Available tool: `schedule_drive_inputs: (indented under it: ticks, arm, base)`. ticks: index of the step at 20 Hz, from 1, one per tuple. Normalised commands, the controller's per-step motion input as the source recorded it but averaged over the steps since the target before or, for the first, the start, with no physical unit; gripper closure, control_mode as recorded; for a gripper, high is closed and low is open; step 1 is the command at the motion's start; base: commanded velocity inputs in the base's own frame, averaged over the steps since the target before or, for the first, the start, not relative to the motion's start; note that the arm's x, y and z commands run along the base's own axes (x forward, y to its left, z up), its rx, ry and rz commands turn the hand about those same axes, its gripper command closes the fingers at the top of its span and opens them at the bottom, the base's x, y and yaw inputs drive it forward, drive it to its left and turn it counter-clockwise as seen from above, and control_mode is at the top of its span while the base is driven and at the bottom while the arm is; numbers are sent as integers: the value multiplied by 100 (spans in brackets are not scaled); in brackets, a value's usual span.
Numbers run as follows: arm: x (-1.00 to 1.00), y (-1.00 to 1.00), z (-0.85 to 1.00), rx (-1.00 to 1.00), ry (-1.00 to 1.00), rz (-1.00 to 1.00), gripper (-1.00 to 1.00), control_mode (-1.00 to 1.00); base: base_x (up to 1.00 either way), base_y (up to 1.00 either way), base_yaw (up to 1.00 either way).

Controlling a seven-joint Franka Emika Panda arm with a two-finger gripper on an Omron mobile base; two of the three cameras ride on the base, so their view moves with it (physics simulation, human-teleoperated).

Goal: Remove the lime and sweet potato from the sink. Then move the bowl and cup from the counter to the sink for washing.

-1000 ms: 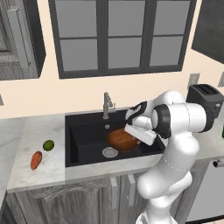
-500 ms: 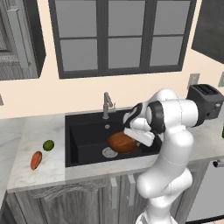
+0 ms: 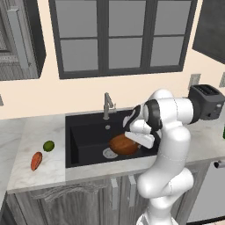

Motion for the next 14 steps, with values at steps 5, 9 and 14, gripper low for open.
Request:
schedule_drive_inputs:
  ticks: [5,9,14]
  arm:
    - [9,-5,-17,0,0,0,100,-100]
    - [12,-1,-17,0,0,0,100,-100]
    - [13,-1,-17,0,0,0,100,-100]
  base:
    - [0,0,0]
    - [0,0,0]
    - [0,0,0]
